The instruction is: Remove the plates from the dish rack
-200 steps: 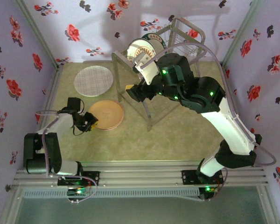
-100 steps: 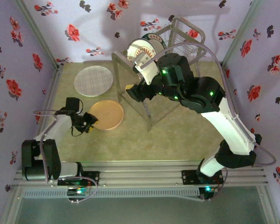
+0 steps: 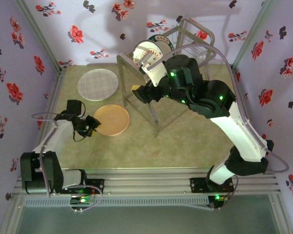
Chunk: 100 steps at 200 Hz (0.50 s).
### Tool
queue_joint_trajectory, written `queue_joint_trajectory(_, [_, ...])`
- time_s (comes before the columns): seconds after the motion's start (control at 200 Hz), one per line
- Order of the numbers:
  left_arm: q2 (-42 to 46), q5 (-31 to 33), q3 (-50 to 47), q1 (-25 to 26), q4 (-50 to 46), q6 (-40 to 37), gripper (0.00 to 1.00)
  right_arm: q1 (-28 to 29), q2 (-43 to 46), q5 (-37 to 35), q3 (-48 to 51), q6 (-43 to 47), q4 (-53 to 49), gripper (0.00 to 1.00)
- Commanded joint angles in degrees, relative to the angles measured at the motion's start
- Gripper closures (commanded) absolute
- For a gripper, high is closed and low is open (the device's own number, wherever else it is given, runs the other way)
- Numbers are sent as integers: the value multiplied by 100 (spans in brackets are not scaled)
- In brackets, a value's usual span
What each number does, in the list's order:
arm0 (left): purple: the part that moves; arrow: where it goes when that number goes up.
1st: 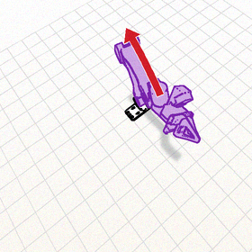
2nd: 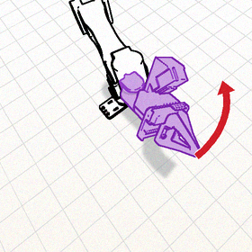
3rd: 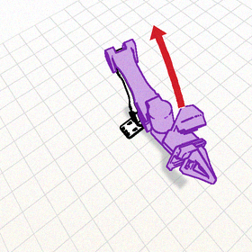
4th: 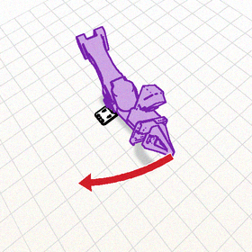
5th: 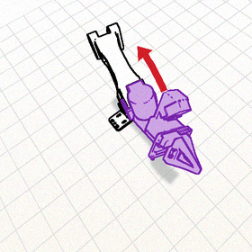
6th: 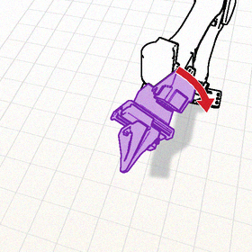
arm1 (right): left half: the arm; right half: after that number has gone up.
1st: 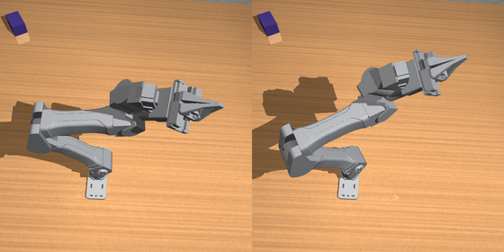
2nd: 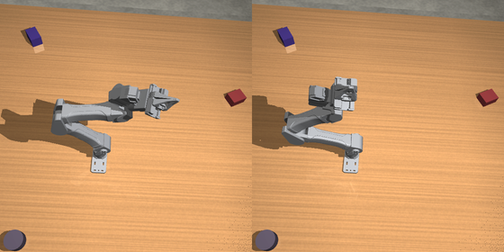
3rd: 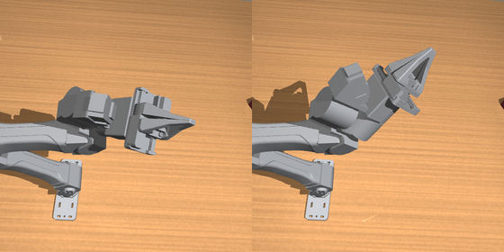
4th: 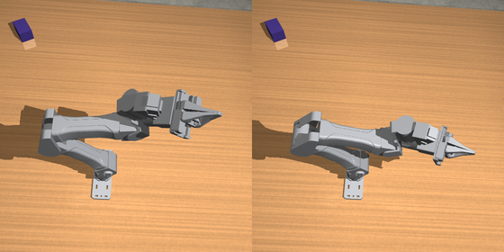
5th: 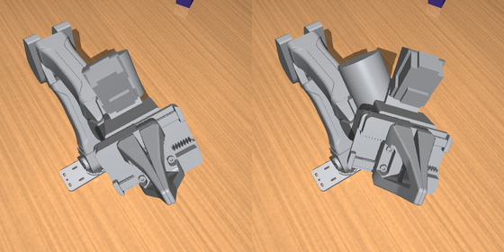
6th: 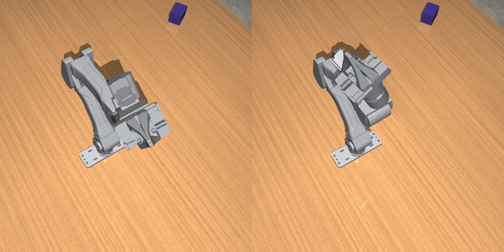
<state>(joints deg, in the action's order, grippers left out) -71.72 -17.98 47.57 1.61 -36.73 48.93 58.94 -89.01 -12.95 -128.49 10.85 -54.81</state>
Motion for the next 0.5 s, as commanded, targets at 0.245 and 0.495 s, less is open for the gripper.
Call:
queue_joint_trajectory(0.245, [635,651,2183,352,-185,101,51,-961,426,-2071,-68,179,1436,17])
queue_joint_trajectory(0.495, [513,682,3591,1155,837,-172,45,-2550,442,-221,90,-1070,1218,17])
